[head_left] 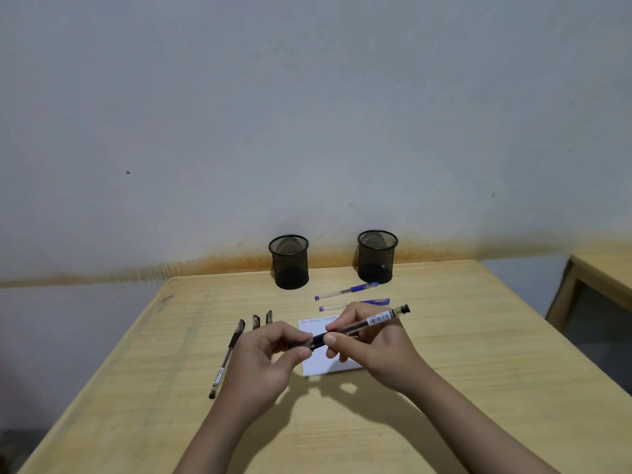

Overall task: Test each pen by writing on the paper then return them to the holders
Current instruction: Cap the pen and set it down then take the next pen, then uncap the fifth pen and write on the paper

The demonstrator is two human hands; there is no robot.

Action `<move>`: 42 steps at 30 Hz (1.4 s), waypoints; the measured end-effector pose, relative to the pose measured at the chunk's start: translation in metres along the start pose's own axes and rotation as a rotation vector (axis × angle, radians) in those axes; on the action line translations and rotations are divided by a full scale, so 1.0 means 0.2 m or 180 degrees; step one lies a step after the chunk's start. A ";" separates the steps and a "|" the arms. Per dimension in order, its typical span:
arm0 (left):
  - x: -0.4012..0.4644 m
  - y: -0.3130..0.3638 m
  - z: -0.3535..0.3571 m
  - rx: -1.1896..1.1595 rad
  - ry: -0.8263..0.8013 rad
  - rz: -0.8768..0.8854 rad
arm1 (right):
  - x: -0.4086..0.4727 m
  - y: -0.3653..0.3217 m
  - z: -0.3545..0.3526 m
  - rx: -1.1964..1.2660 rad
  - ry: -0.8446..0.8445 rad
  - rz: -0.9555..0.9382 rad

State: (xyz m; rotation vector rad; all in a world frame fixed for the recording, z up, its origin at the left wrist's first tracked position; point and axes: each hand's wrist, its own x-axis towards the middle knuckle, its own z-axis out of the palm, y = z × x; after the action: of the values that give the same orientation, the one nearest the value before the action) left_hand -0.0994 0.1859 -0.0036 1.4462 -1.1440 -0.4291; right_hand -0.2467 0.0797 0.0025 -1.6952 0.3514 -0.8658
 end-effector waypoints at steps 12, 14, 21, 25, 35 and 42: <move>0.12 -0.03 0.06 0.0692 0.0048 0.0114 | 0.01 0.10 -0.09 0.0386 0.0838 0.0789; 0.13 -0.06 0.05 0.0897 0.0005 0.0134 | 0.02 0.10 -0.14 -0.0047 0.1425 0.0595; 0.16 -0.15 0.12 0.1059 -0.0221 0.0211 | 0.03 0.15 -0.22 -0.2690 0.0403 -0.0642; 0.18 -0.14 0.24 0.0887 -0.0262 0.0239 | 0.03 0.22 -0.24 -0.2774 0.0120 -0.0470; 0.09 -0.02 0.88 0.0746 -0.1237 0.0891 | -0.47 0.14 -0.82 -0.3331 0.1331 0.0286; -0.09 0.10 1.50 0.0798 -0.2598 0.1625 | -1.08 0.03 -1.15 -0.3789 0.2375 0.1240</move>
State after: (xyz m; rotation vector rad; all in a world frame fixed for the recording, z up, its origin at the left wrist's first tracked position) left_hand -0.3554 0.0417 -0.0666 1.1269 -2.2214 -0.5388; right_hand -0.5543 0.0528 -0.0628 -2.1204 1.9350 -1.0335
